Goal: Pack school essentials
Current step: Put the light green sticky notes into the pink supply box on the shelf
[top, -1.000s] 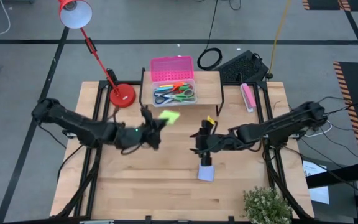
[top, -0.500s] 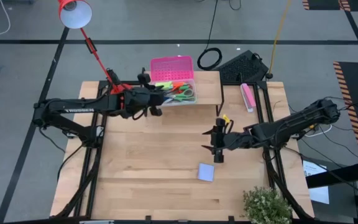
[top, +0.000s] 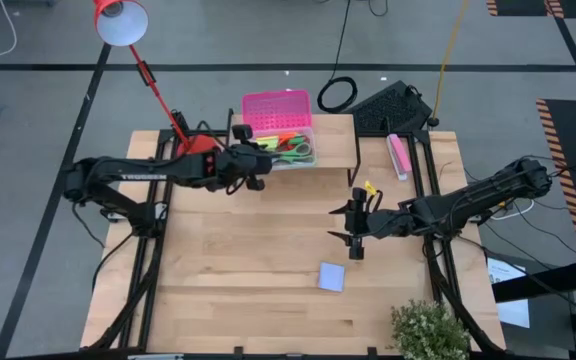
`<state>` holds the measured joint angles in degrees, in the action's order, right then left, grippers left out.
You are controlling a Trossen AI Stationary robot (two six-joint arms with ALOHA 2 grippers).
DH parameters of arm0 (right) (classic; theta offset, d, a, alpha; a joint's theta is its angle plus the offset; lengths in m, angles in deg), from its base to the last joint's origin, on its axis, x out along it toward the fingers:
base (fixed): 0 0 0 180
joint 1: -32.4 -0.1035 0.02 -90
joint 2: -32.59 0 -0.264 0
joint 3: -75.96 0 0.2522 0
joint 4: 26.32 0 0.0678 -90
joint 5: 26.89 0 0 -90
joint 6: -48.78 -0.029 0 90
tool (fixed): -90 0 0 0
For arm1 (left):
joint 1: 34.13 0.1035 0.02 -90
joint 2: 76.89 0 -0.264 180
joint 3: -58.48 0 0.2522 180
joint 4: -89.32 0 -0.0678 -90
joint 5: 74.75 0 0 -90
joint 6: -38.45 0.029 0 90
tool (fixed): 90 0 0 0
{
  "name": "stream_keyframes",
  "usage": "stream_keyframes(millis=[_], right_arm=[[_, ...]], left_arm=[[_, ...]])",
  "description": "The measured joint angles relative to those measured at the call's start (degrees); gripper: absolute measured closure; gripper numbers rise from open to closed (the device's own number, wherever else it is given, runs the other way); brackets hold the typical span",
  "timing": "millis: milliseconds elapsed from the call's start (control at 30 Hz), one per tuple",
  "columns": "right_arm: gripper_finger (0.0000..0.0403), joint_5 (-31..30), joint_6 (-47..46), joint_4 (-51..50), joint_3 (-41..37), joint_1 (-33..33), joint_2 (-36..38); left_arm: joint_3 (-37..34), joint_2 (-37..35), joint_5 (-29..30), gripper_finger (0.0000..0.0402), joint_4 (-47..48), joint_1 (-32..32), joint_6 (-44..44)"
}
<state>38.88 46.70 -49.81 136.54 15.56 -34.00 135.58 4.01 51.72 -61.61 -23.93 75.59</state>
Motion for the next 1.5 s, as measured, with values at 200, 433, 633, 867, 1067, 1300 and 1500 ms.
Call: stream_keyframes(millis=[200,433,633,867,1067,1300,1500], right_arm=[[0.0170,0.02,0.93,1.39,0.00,0.02,0.00],[0.0170,0.02,0.99,1.37,0.00,0.02,0.00],[0.0170,0.04,0.99,1.39,0.00,0.02,-0.02],[0.0170,0.07,0.91,1.39,0.00,0.02,-0.02],[0.0170,0.39,-0.96,0.86,0.00,-0.66,-0.02],[0.0170,0.44,-4.88,-0.41,0.00,-3.08,-0.06],[0.0170,0.46,-10.59,-5.01,0.00,-7.12,-0.07]], left_arm=[[0.00,0.61,3.20,0.0361,1.62,0.24,0.22],[0.00,0.59,1.85,0.0360,2.28,0.43,0.01],[0.00,0.59,-0.33,0.0359,3.05,0.78,-0.90],[0.00,0.59,-0.48,0.0306,3.16,0.76,-0.83],[0.04,0.59,-0.46,0.0236,2.97,-0.35,-2.78],[0.07,-0.15,-0.68,0.0214,2.45,-2.98,-3.47],[2.97,-1.49,-1.48,0.0213,2.87,-6.72,-8.06]])
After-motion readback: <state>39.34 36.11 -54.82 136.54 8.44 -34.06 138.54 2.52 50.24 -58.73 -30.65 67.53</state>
